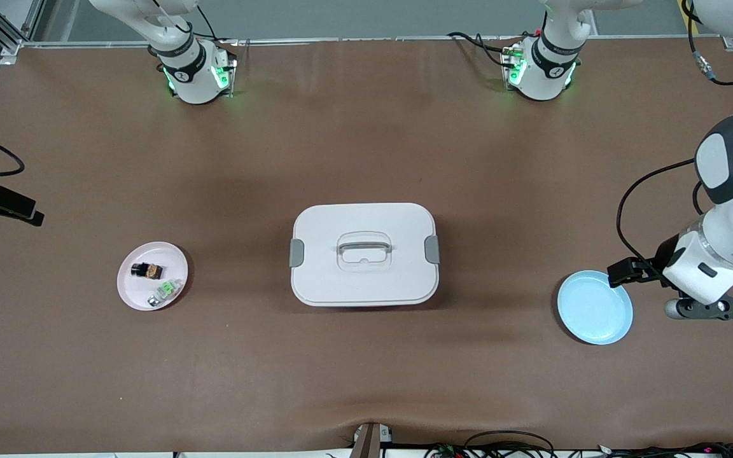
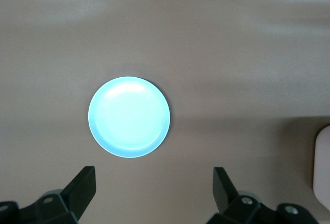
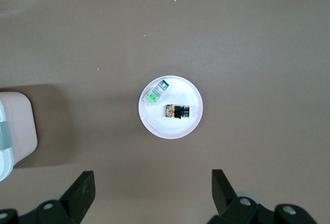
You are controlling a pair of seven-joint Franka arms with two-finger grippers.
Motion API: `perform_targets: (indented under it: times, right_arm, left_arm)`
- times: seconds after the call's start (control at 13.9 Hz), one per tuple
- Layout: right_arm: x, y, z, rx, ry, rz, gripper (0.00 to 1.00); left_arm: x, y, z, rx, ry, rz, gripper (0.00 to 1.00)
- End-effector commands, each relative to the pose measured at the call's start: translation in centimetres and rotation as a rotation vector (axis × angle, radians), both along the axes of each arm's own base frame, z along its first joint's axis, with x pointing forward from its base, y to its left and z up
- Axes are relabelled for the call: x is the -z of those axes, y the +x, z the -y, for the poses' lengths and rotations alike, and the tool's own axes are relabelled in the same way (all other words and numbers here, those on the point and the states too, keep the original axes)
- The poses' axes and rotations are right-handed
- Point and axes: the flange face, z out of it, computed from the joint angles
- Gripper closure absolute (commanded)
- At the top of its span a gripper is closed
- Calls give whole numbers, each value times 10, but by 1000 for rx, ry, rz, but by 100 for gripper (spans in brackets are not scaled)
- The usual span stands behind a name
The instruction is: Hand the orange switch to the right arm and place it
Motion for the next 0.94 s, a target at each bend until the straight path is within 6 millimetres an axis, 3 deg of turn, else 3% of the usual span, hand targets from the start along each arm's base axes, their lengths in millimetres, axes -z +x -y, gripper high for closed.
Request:
perform_targets:
  times: [0.0, 0.36, 0.86]
  right_arm:
    - [-4, -9, -3, 10, 11, 2, 0]
    - [15, -44, -3, 18, 18, 48, 0]
    - [5, -52, -5, 12, 21, 26, 0]
  left_arm:
    - [-8, -2, -2, -5, 21, 8, 0]
    - [-16, -5, -4, -9, 19, 14, 0]
    - [-37, -18, -11, -6, 24, -3, 0]
